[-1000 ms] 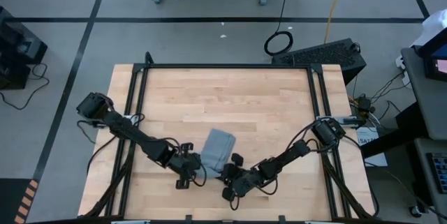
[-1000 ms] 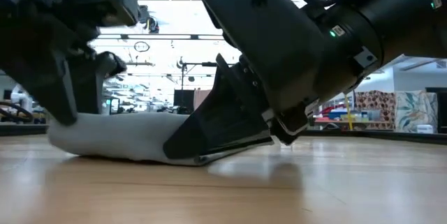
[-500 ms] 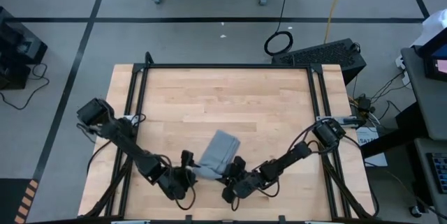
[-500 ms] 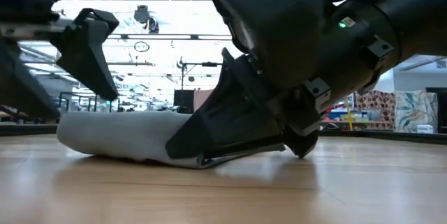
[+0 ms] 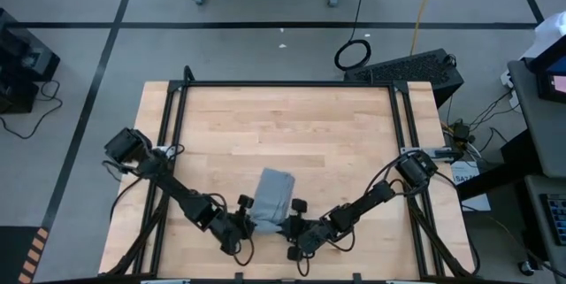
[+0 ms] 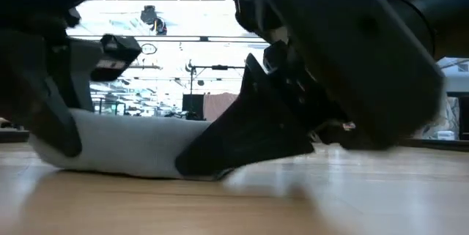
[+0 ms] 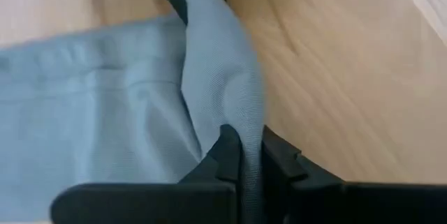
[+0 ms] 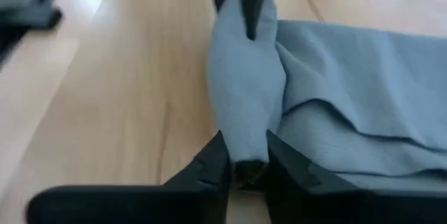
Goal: Roll towel
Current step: Roll the gray towel on the table
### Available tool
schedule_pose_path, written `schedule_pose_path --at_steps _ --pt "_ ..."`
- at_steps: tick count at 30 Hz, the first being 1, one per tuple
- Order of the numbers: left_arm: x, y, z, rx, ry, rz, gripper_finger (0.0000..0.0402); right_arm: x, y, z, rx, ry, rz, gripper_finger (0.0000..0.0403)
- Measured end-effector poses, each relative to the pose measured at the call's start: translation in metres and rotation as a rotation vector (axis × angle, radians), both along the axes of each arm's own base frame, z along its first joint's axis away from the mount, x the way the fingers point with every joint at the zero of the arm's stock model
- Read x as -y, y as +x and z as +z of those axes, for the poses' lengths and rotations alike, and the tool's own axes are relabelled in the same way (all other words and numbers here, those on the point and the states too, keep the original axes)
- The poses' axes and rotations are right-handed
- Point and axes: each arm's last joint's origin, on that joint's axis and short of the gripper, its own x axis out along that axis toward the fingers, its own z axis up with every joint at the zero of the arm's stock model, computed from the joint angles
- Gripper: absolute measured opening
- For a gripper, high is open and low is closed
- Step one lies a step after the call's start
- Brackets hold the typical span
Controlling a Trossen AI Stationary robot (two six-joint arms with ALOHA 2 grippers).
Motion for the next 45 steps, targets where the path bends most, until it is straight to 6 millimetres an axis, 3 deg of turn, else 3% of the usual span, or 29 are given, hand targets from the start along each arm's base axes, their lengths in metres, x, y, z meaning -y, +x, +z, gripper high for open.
schedule_pose_path --at_steps 8,14,19,25,34,45 --pt "-0.022 0.016 0.005 -0.130 -0.202 0.084 0.0027 -0.012 -0.016 0.020 -0.009 -0.228 0.093 0.0180" --pt "-0.043 0.028 0.006 -0.193 -0.326 0.144 0.0024 -0.038 -0.032 0.031 0.083 -0.323 0.093 0.0250" --pt "-0.051 0.033 0.006 -0.261 -0.466 0.150 0.0024 -0.051 -0.034 0.028 0.173 -0.402 0.120 0.0244" --pt "-0.053 0.042 0.013 -0.240 -0.621 0.117 0.0024 -0.041 -0.020 0.017 0.191 -0.429 0.145 0.0210" --pt "-0.055 0.037 0.006 -0.262 -0.619 0.152 0.0024 -0.034 -0.017 0.013 0.146 -0.438 0.144 0.0187" --pt "-0.057 0.036 0.004 -0.255 -0.604 0.199 0.0024 -0.025 -0.012 0.011 0.123 -0.321 0.104 0.0177"
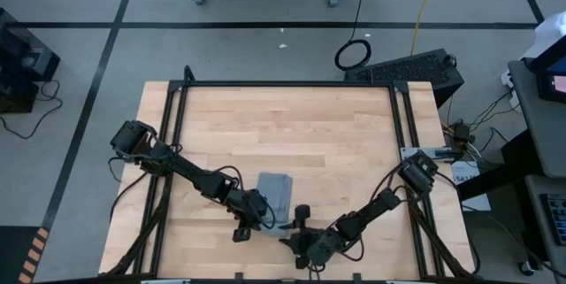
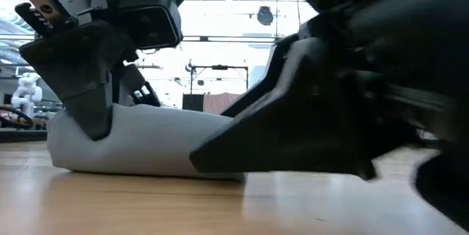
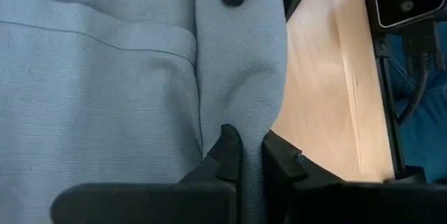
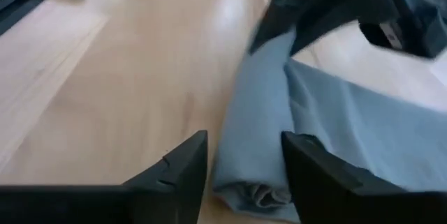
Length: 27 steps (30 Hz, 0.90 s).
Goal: Roll towel
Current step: Roll the gray towel on the table
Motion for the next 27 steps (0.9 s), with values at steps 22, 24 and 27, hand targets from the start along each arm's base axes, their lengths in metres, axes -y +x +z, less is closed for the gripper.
schedule_pose_path --at_steps 22,24,27 --pt "0.018 -0.026 0.015 0.068 0.283 -0.030 0.0259 0.015 0.000 -0.009 -0.047 0.517 -0.348 0.0025" --pt "0.028 -0.031 0.016 0.121 0.352 -0.041 0.0269 0.015 0.000 -0.008 -0.038 0.555 -0.366 0.0020" --pt "0.043 -0.038 0.018 0.226 0.464 -0.049 0.0273 0.015 0.000 -0.009 -0.036 0.605 -0.381 0.0019"
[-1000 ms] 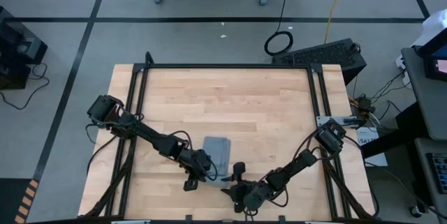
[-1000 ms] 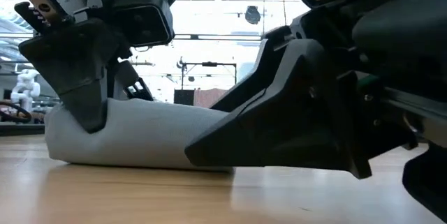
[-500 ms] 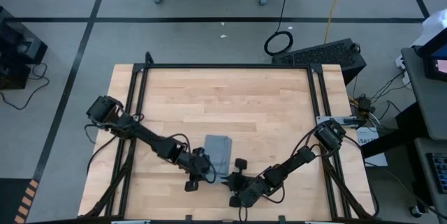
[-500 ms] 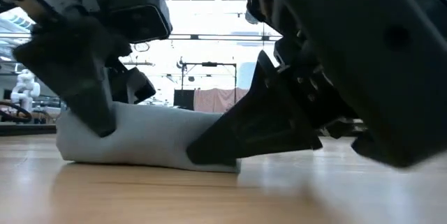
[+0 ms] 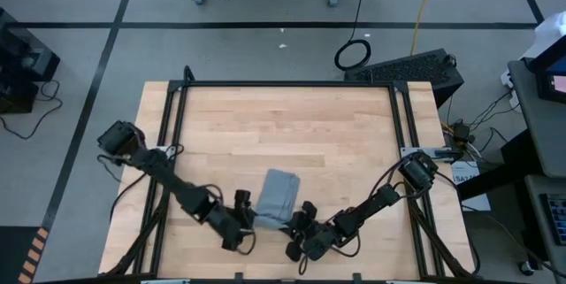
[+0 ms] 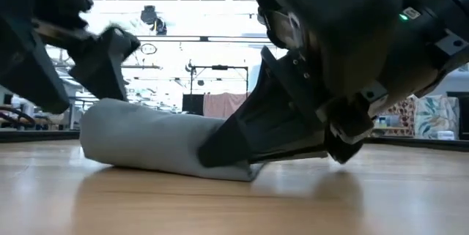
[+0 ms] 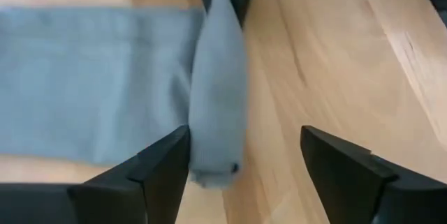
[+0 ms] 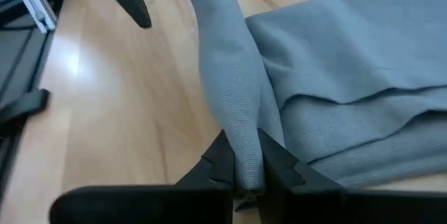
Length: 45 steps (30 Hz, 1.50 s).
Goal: Roll towel
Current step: Roll the gray towel on the table
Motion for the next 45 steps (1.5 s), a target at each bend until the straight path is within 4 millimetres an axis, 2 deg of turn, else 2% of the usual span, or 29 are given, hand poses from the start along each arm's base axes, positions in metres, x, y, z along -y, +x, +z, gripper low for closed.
schedule_pose_path --at_steps 6,11,17,26,29,32,37,40,45 --pt "0.020 -0.007 -0.006 0.142 0.192 -0.001 0.0274 0.000 0.002 0.000 0.000 0.081 0.001 0.0021" --pt "0.028 -0.010 -0.022 0.137 0.262 -0.041 0.0266 0.000 0.004 0.001 0.005 0.109 0.025 0.0021" --pt "0.027 -0.009 -0.038 0.097 0.300 -0.042 0.0215 0.001 0.005 0.001 0.000 0.117 0.032 0.0022" --pt "0.022 -0.005 -0.039 0.103 0.324 -0.006 0.0116 0.001 0.005 0.001 0.001 0.107 0.045 0.0023" --pt "0.018 -0.001 -0.040 0.067 0.264 -0.008 0.0070 0.000 0.005 0.003 0.002 0.077 0.067 0.0034" --pt "0.013 0.004 -0.039 0.032 0.180 0.014 0.0031 -0.002 0.002 0.008 -0.010 -0.029 0.154 0.0064" --pt "0.003 0.011 -0.033 -0.028 0.052 0.004 0.0031 -0.012 -0.008 0.026 -0.019 -0.215 0.315 0.0140" --pt "-0.004 0.015 -0.028 -0.087 -0.073 -0.026 0.0034 -0.023 -0.017 0.037 0.010 -0.308 0.345 0.0178" --pt "-0.017 0.025 -0.027 -0.172 -0.255 -0.064 0.0038 -0.041 -0.032 0.040 0.055 -0.448 0.309 0.0205"
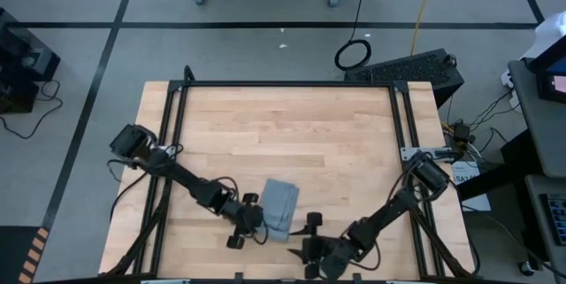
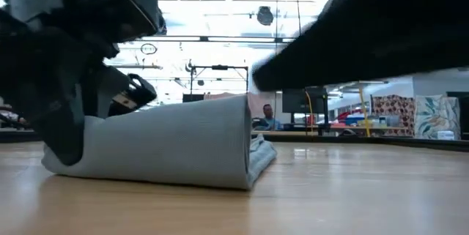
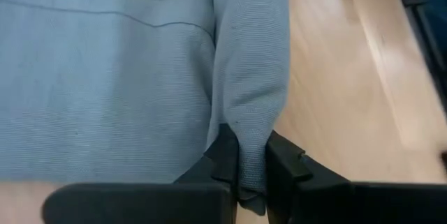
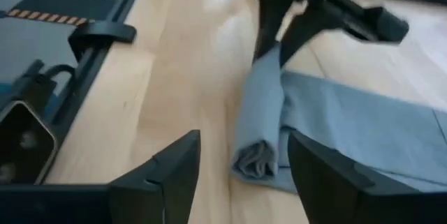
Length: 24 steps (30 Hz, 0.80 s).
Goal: Roll towel
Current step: Roll the gray towel on the table
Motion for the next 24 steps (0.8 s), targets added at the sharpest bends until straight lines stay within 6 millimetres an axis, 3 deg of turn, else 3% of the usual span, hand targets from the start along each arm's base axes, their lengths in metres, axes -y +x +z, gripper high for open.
schedule_pose_path --at_steps 7,17,24 --pt "-0.022 0.011 0.000 -0.062 -0.117 0.017 0.0040 -0.011 0.003 -0.010 0.093 -0.087 0.052 0.0207" --pt "-0.036 0.017 0.000 -0.098 -0.185 0.067 0.0042 0.006 0.019 -0.027 0.090 -0.093 -0.010 0.0206" --pt "-0.036 0.018 0.001 -0.087 -0.183 0.061 0.0043 0.012 0.018 -0.035 0.020 -0.027 -0.048 0.0174"
